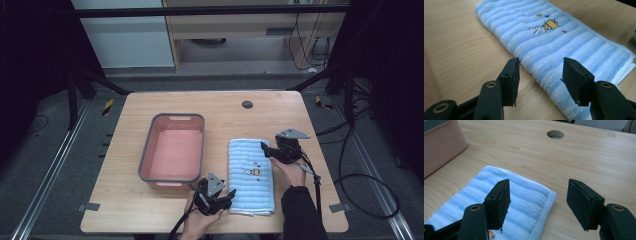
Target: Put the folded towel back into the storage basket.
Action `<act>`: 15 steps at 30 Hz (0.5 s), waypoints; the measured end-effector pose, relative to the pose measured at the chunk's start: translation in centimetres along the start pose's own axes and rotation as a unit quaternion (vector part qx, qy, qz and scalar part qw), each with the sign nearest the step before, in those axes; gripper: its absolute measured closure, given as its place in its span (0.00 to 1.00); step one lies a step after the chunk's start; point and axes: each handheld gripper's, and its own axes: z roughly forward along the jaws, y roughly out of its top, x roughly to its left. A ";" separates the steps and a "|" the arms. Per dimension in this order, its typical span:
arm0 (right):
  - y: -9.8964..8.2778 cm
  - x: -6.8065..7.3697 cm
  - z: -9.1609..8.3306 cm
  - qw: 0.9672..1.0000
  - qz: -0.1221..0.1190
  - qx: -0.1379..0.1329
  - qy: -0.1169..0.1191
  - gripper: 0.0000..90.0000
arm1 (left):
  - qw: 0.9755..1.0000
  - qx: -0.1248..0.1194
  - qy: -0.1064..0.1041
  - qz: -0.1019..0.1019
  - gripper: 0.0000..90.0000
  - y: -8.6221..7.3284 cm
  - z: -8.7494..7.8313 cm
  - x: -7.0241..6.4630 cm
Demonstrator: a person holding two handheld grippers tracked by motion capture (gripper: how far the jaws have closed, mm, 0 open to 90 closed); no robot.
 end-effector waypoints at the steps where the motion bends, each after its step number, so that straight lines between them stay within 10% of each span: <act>1: 0.0 0.0 0.0 1.000 0.000 0.000 0.000 0.40 | 1.000 0.000 0.000 0.000 0.53 0.0 0.0 0.0; 15: -1.0 0.8 1.9 0.999 -0.011 0.037 0.009 0.44 | 1.000 0.021 0.003 0.005 0.55 -0.9 1.1 -0.7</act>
